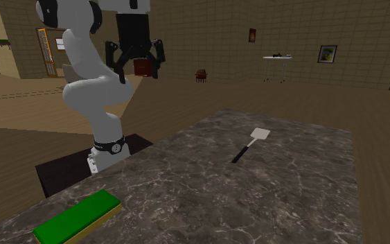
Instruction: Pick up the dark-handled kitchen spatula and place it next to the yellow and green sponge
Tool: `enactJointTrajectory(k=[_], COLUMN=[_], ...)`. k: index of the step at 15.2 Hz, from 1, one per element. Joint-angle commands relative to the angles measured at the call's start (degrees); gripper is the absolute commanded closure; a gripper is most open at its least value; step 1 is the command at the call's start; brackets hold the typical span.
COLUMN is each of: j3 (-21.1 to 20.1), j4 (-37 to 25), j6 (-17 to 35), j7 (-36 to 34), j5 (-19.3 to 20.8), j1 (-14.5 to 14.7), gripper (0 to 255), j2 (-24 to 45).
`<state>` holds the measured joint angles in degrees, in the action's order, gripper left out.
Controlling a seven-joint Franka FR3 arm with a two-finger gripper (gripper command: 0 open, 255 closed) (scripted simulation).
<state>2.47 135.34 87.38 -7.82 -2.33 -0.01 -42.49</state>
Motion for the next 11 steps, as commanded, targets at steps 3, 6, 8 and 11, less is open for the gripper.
enactJointTrajectory(k=[3, 6, 8, 11], j3=[-3.3, -8.5, -12.1, -17.5], j4=[2.4, 5.0, 6.2, 6.9], j6=[1.9, 5.0, 7.3, 11.1], j7=[-6.2, -15.5, -21.7, -30.9], j5=[-2.2, -5.7, -7.9, -11.0], j1=[-0.3, -0.6, -0.8, -1.2], gripper=[0, 0, 0, 0], j2=[-1.2, -1.9, -1.6, 0.1])
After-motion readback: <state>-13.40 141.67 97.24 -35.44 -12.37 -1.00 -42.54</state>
